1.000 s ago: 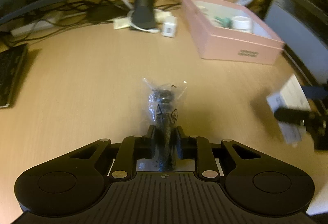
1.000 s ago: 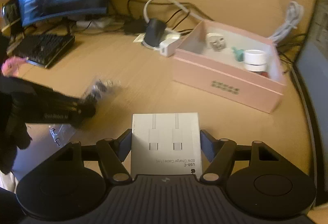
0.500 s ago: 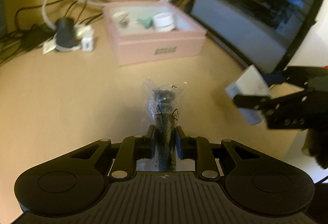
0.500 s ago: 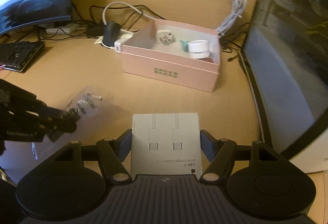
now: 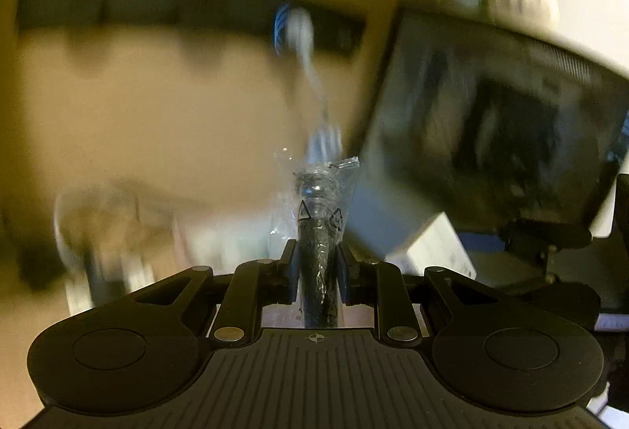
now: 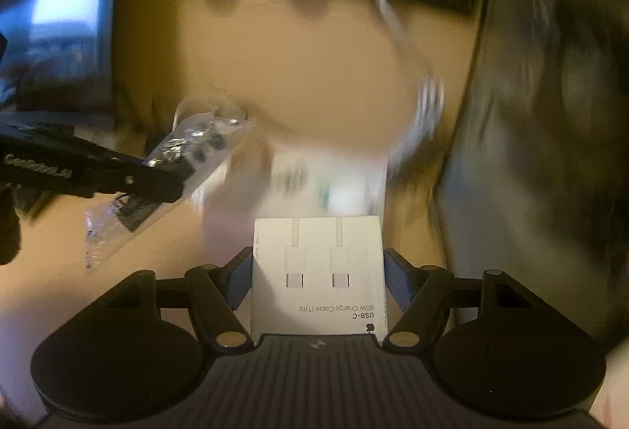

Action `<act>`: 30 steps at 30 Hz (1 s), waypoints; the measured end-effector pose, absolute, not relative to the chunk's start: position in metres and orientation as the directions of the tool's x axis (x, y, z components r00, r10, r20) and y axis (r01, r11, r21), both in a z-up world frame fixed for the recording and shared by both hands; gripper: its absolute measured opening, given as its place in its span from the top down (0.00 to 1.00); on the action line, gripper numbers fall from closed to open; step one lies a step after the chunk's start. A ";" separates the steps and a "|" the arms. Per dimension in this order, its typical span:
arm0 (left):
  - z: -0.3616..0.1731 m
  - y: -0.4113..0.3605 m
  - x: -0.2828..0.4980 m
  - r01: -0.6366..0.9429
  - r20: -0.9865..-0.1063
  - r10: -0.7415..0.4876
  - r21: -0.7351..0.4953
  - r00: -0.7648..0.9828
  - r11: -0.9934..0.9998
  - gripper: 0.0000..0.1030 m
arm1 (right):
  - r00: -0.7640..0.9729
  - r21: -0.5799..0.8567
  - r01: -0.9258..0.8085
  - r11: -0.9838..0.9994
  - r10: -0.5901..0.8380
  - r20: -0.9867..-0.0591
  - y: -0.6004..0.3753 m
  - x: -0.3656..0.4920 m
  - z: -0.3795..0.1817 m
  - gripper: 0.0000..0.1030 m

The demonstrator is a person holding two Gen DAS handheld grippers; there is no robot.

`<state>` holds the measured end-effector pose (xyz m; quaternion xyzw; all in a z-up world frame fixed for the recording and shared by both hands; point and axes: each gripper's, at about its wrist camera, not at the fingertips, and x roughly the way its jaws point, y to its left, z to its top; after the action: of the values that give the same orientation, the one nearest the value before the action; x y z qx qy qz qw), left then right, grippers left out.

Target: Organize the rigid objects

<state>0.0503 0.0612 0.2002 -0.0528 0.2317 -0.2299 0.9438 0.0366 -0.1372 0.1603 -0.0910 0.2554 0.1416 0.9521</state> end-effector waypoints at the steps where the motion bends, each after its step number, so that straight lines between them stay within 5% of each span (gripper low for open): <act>1: 0.213 0.060 0.065 0.410 -0.378 -0.453 -0.192 0.807 0.892 0.78 | 0.847 -0.111 -0.318 0.941 0.230 -0.479 -0.134 0.050 0.172 0.33; 6: 0.222 0.057 0.140 0.365 -0.362 -0.453 -0.287 0.815 0.886 0.76 | 0.867 -0.122 -0.293 0.948 0.211 -0.451 -0.121 0.118 0.195 0.27; 14: 0.160 0.062 0.169 0.258 -0.503 -0.402 -0.333 0.765 0.907 0.76 | 0.824 -0.092 -0.289 0.953 0.198 -0.532 -0.134 0.107 0.145 0.21; 20: 0.120 0.123 0.180 -0.017 -0.607 -0.190 -0.318 0.771 0.948 0.76 | 0.782 -0.119 -0.337 0.934 0.207 -0.588 -0.125 0.073 0.104 0.22; 26: 0.083 0.183 0.128 -0.228 -0.676 -0.107 -0.387 0.729 0.894 0.76 | 0.742 -0.096 -0.398 0.912 0.259 -0.618 -0.099 0.072 0.093 0.22; 30: 0.068 0.195 0.074 -0.231 -0.699 -0.093 -0.355 0.709 0.906 0.76 | 0.721 -0.065 -0.457 0.887 0.327 -0.611 -0.052 0.098 0.097 0.22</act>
<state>0.0739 0.1946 0.0684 -0.2135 0.3795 0.0383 0.8994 0.0978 -0.0516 0.0975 -0.1060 0.3067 0.2129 0.9216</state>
